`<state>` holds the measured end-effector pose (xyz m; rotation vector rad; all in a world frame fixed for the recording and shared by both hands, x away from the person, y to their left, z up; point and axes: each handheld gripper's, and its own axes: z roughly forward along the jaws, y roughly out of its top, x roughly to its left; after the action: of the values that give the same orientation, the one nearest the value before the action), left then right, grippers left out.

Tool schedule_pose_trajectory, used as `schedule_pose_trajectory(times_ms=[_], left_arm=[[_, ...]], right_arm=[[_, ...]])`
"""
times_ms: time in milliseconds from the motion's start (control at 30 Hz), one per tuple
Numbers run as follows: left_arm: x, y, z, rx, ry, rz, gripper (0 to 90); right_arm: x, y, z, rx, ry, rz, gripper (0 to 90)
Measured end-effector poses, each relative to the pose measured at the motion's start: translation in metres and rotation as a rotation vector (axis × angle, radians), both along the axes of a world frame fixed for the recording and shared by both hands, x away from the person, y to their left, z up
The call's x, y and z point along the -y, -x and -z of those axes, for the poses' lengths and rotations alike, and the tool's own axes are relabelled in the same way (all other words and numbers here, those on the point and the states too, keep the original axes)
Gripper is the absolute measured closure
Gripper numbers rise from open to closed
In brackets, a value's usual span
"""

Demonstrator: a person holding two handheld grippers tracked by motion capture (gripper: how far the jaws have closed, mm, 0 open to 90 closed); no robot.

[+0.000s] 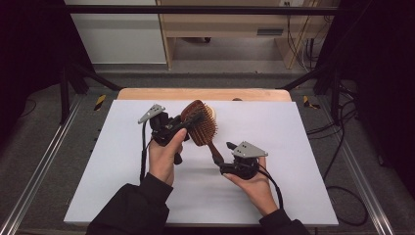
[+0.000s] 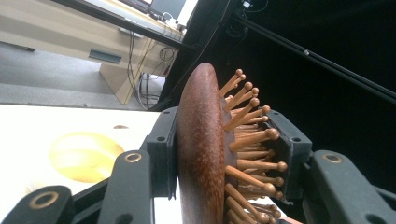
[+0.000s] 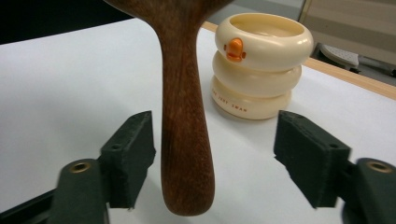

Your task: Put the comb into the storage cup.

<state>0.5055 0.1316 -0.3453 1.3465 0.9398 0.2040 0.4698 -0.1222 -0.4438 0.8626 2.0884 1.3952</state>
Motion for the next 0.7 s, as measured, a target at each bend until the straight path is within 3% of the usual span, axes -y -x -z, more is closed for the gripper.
schedule_pose_trajectory(times_ms=[167, 367, 700], left_arm=[[-0.003, 0.000, -0.002, 0.016, -0.002, -0.005, 51.7], [-0.004, 0.001, -0.003, 0.024, -0.003, -0.011, 51.6], [-0.007, -0.002, -0.009, 0.048, -0.007, -0.026, 51.7]], right_arm=[[0.001, -0.002, 0.000, -0.001, 0.002, 0.020, 15.0], [0.003, -0.006, 0.004, -0.022, 0.072, 0.106, 13.8], [0.012, -0.004, -0.001, -0.037, 0.104, 0.105, 16.0]])
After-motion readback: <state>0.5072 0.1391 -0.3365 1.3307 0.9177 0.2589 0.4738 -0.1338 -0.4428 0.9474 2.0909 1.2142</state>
